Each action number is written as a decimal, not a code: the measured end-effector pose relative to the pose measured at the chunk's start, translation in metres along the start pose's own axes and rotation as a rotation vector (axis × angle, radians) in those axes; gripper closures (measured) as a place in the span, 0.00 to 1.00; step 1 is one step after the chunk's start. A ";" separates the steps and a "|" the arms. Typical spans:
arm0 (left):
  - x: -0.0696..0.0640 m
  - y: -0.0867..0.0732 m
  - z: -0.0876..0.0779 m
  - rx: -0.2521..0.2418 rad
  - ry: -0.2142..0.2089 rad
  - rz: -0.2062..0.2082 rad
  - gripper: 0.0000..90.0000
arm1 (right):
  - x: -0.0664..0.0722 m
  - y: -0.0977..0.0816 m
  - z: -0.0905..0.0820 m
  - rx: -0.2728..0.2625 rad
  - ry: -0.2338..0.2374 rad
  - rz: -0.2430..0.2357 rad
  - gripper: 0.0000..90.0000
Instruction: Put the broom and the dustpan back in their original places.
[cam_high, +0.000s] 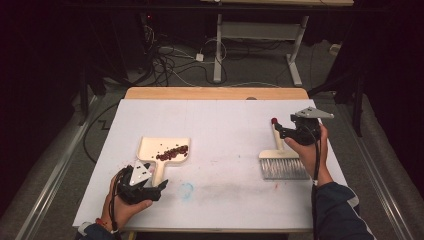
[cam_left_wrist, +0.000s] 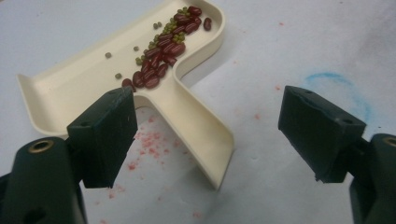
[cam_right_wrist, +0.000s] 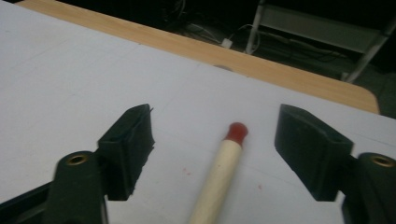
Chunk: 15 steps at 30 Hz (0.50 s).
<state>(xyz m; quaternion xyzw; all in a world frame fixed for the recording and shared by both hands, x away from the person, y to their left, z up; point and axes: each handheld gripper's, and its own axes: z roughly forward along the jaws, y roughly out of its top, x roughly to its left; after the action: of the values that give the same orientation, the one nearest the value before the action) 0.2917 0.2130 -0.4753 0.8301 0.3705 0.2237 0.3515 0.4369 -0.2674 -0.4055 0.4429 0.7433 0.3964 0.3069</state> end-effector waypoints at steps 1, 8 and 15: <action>0.000 0.000 0.000 -0.001 -0.002 0.003 0.22 | 0.001 0.001 -0.001 0.000 -0.012 -0.006 0.30; -0.002 0.001 0.000 0.002 -0.002 0.011 0.22 | 0.009 0.004 -0.005 -0.025 -0.033 -0.024 0.19; -0.003 0.001 0.000 0.009 -0.004 0.022 0.21 | 0.016 0.008 -0.012 -0.065 -0.008 -0.026 0.18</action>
<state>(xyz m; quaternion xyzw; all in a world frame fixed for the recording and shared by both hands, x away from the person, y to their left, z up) 0.2909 0.2101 -0.4750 0.8363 0.3616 0.2240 0.3460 0.4239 -0.2547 -0.3947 0.4246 0.7345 0.4144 0.3293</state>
